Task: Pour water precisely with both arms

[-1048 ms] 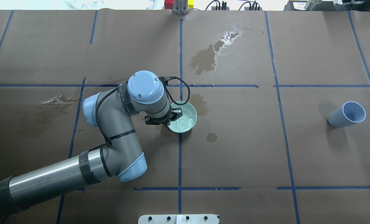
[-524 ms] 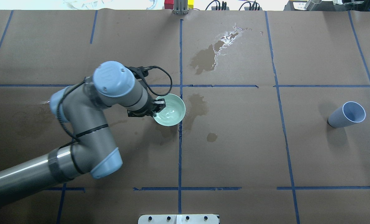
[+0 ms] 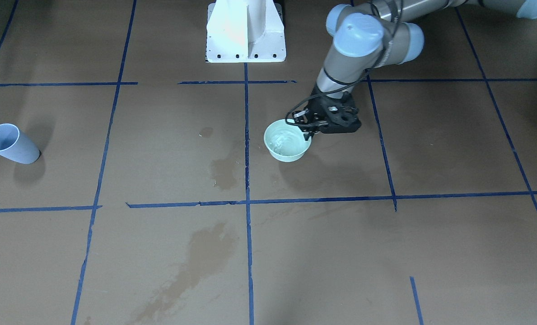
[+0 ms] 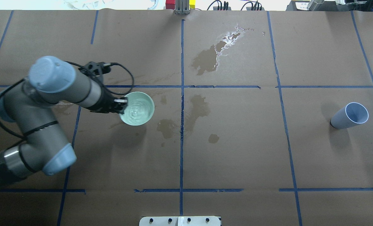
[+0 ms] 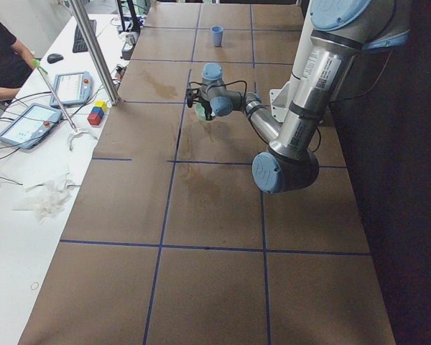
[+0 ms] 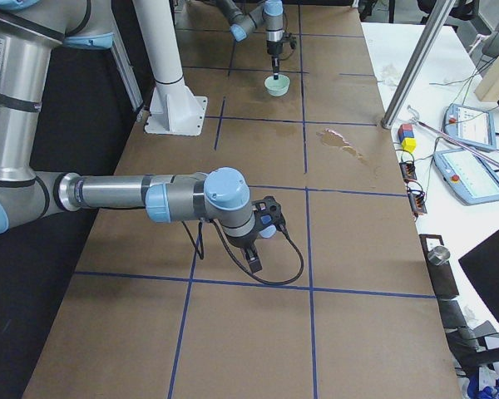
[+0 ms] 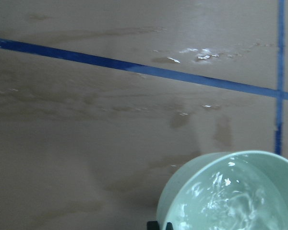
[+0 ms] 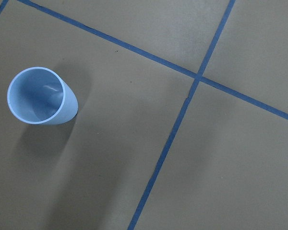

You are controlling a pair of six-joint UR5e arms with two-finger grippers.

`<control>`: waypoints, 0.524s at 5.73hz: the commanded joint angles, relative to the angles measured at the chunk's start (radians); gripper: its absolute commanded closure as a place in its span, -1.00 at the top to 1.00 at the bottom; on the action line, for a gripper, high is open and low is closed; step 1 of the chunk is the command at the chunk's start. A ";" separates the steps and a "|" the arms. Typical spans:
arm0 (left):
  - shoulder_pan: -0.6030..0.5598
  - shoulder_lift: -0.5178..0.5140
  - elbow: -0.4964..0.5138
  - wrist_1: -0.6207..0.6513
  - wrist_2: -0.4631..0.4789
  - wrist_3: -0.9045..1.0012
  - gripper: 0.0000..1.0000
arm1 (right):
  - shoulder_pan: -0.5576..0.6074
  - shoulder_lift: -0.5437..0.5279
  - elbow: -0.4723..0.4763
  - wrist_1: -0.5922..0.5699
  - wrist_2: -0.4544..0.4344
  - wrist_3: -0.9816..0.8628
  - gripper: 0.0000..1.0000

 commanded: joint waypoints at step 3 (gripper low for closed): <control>-0.186 0.277 0.008 -0.084 -0.147 0.346 -1.00 | -0.001 -0.002 0.004 -0.005 0.007 0.001 1.00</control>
